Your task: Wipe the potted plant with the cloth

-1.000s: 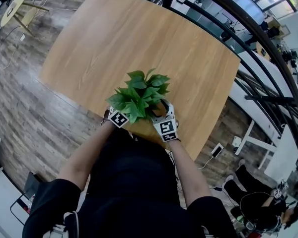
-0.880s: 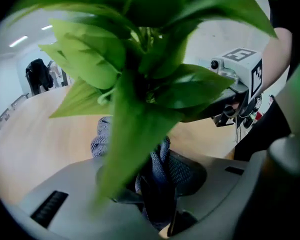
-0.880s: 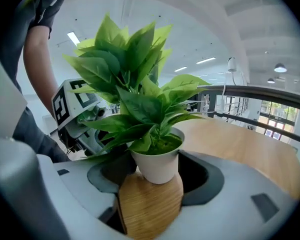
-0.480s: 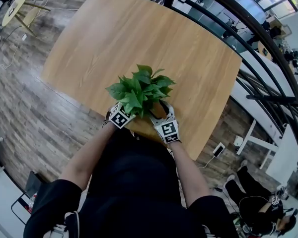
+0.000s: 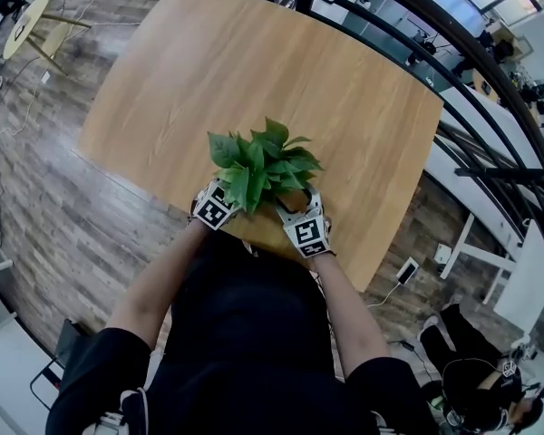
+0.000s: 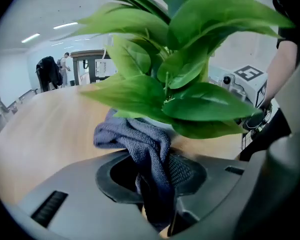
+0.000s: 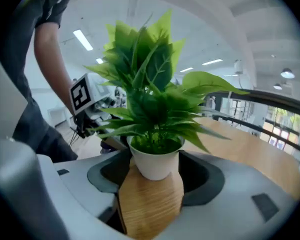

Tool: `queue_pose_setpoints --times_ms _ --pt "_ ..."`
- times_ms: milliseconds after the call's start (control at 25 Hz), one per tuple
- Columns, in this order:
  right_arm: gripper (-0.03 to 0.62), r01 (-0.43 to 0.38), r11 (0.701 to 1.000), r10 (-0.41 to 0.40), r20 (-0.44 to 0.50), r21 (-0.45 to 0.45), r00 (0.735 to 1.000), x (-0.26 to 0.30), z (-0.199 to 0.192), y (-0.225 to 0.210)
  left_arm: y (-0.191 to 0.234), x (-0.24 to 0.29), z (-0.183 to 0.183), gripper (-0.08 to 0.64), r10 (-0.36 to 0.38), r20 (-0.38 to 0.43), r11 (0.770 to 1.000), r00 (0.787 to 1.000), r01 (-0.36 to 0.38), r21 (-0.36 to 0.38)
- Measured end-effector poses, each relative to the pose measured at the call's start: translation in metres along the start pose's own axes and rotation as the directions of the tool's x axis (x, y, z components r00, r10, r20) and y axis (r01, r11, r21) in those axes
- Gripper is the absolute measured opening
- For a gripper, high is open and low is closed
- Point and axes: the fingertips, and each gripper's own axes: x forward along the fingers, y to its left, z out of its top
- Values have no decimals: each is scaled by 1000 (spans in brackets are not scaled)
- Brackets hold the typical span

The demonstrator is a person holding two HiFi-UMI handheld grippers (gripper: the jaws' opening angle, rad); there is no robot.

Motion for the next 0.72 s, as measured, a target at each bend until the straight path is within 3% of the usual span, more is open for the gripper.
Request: queue_pose_setpoints --times_ms 80,520,720 --pt "284 -10 998 8 -29 -70 1000 2 1 -2 -2 2 2 146 -7 -4 1000 1000 7 7" --pt "284 28 1000 -28 -31 7 999 5 0 -8 -42 8 -10 146 -98 -30 993 995 100 59" --pt "284 4 1000 -4 -26 22 1000 2 -1 2 -34 5 -13 146 -62 -27 997 998 63 49"
